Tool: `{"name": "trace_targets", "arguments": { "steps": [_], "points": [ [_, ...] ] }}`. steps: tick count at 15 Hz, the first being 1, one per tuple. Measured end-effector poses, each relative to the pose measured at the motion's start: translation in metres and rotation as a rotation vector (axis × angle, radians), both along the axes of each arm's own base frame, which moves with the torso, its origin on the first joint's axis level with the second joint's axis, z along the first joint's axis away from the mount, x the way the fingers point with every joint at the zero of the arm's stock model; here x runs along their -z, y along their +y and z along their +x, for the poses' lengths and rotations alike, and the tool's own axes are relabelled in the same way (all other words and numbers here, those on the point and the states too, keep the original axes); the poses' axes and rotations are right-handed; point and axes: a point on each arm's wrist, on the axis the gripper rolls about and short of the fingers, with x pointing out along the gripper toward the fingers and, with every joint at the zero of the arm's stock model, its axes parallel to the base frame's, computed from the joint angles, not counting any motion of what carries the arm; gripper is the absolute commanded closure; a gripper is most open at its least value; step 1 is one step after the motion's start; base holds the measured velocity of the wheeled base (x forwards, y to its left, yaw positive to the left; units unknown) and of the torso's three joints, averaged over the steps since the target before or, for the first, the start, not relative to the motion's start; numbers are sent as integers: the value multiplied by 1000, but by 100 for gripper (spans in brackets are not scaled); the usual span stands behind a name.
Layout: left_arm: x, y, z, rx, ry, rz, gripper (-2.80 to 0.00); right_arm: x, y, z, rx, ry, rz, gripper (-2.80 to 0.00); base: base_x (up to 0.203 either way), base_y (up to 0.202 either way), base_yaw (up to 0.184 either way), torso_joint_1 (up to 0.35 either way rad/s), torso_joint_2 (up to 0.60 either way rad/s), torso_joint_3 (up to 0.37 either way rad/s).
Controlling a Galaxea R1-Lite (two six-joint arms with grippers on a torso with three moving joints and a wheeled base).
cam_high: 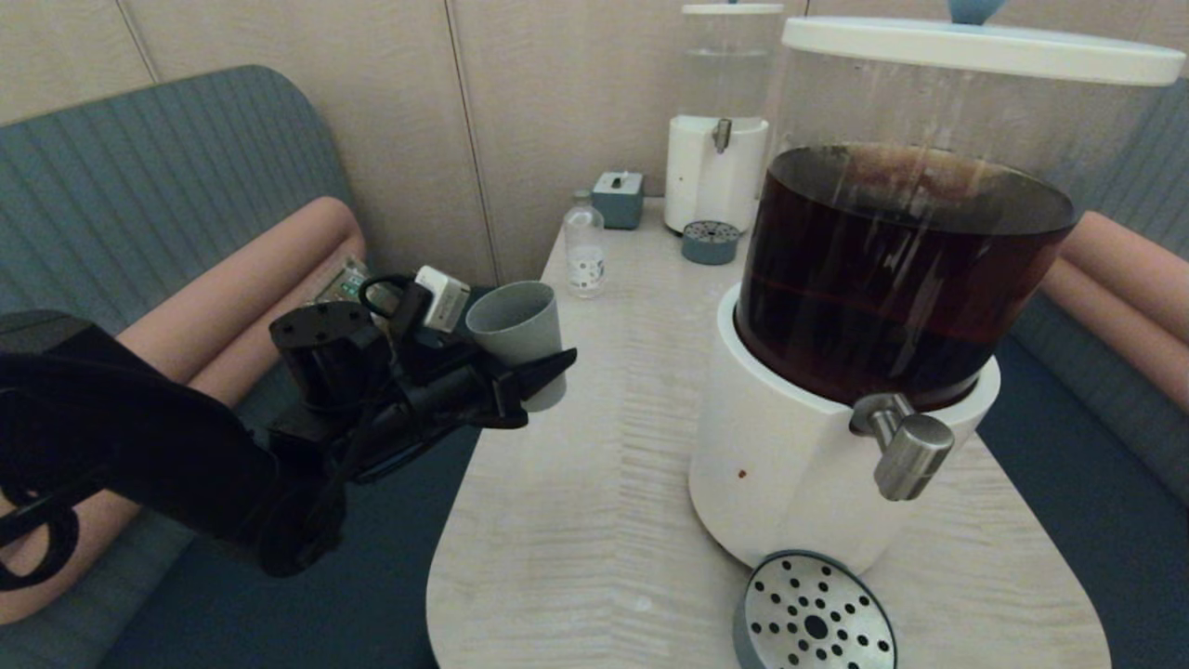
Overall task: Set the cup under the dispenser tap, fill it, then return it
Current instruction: Place the cup next to the water dispenser
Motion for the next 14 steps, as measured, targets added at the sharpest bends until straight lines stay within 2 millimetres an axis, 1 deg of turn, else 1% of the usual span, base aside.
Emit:
{"name": "trace_targets", "arguments": {
  "steps": [2, 4, 7, 10, 14],
  "points": [
    [12, 3, 20, -21, -6, -8, 0, 0, 0, 0, 0, 0, 0, 0, 0, 0, 0, 0, 0, 0],
    [28, 2, 39, -32, -1, -8, 0, 0, 0, 0, 0, 0, 0, 0, 0, 0, 0, 0, 0, 0],
    [50, -2, 60, -37, 15, -3, 0, 0, 0, 0, 0, 0, 0, 0, 0, 0, 0, 0, 0, 0],
    [70, -4, 70, -37, 42, 7, 0, 0, 0, 0, 0, 0, 0, 0, 0, 0, 0, 0, 0, 0],
    [86, -5, 74, -36, 73, 18, 0, 0, 0, 0, 0, 0, 0, 0, 0, 0, 0, 0, 0, 0]
  ]
}}
